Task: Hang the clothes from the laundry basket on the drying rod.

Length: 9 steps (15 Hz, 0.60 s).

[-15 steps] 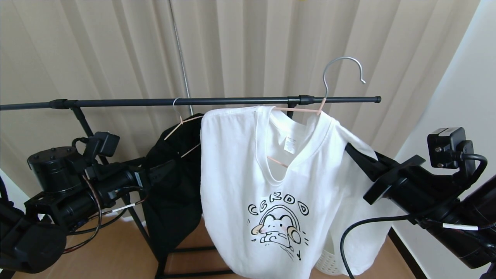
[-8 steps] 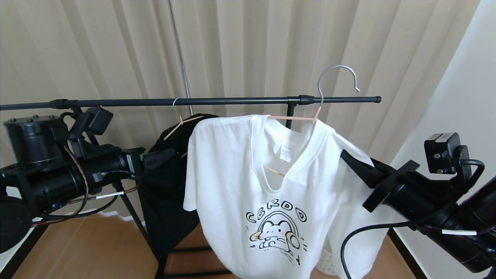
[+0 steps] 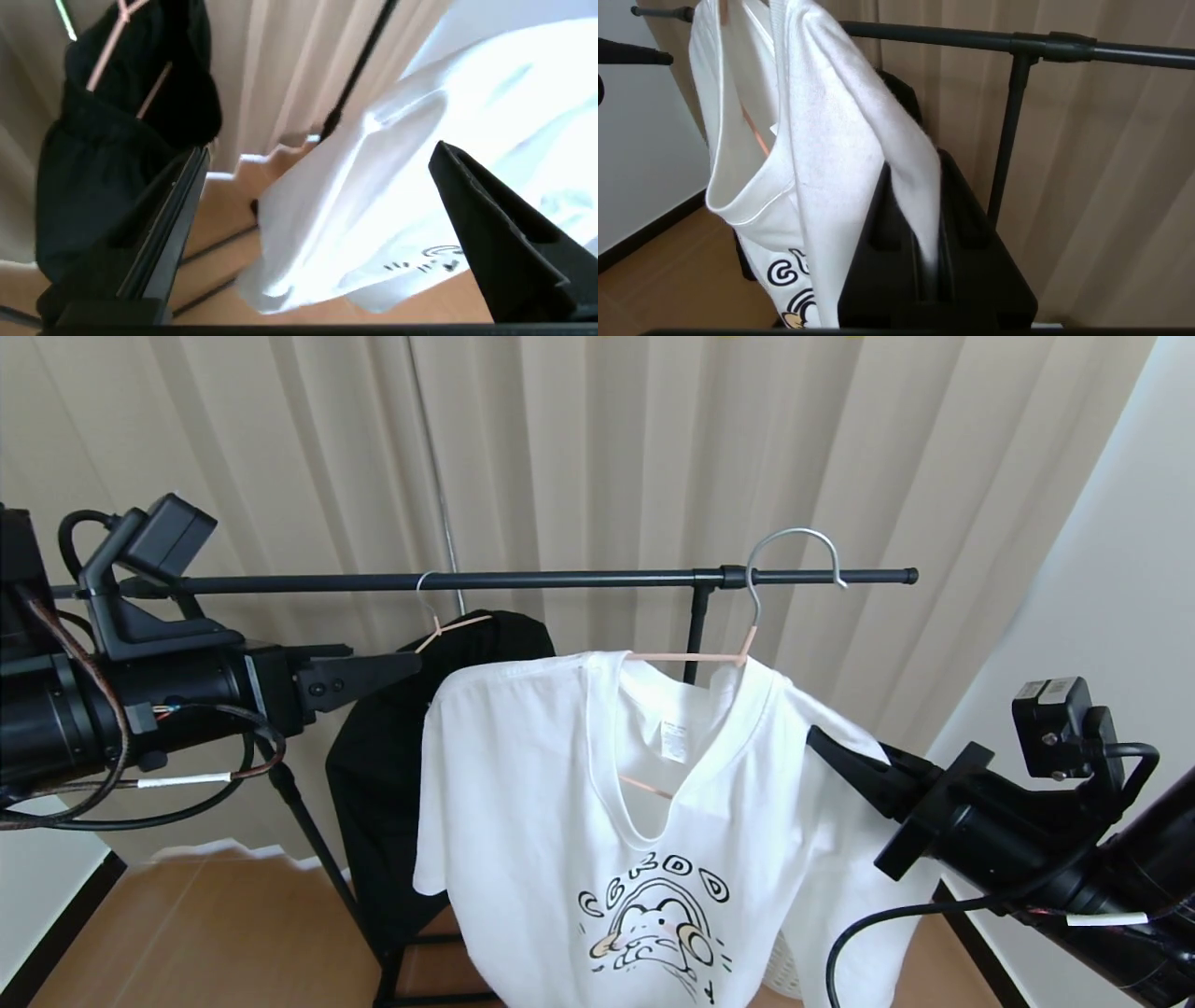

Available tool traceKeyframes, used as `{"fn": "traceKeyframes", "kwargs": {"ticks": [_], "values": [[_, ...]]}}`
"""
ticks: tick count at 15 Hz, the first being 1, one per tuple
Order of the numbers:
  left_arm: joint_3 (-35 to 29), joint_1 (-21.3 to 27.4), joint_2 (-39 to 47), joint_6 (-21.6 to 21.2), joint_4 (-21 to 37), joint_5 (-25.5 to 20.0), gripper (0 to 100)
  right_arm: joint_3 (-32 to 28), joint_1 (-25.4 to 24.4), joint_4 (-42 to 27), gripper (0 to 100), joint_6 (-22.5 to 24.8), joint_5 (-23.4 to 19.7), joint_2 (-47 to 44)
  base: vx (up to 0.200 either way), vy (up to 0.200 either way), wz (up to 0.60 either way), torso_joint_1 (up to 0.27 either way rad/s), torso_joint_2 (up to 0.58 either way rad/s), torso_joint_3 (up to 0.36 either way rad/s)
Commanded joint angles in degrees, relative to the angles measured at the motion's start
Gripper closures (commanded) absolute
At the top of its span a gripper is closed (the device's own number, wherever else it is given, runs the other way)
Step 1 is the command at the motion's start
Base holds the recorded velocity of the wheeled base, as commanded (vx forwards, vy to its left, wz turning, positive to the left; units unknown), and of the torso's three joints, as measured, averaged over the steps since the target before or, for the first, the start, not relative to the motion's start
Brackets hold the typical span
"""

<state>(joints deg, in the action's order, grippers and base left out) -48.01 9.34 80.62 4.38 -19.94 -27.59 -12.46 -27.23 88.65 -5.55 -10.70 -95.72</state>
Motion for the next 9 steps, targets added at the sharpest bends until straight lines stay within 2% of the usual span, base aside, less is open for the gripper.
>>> {"fn": "traceKeyframes", "kwargs": {"ticks": [1,4,6,9], "values": [[-3.3,1.2,-1.3,-0.2,3.0,0.0,0,0.4,0.0,0.1,100,-0.1,0.0,-0.5,0.0,0.0,0.0,0.0,0.0,0.0],[-11.0,3.5,-1.3,-4.3,14.8,-0.1,0,0.6,-0.1,0.1,100,0.0,0.0,-0.5,0.0,0.0,0.0,0.0,0.0,0.0],[-14.3,5.0,-0.8,-7.7,20.3,-3.1,0,1.0,-0.2,0.1,100,-0.1,-0.2,-0.5,0.0,0.0,0.0,0.0,0.0,0.0],[-17.1,7.7,0.2,-10.1,23.0,-4.3,0,1.6,-0.4,0.1,100,0.0,-1.5,-0.4,0.0,0.0,0.0,0.0,0.0,0.0]]}}
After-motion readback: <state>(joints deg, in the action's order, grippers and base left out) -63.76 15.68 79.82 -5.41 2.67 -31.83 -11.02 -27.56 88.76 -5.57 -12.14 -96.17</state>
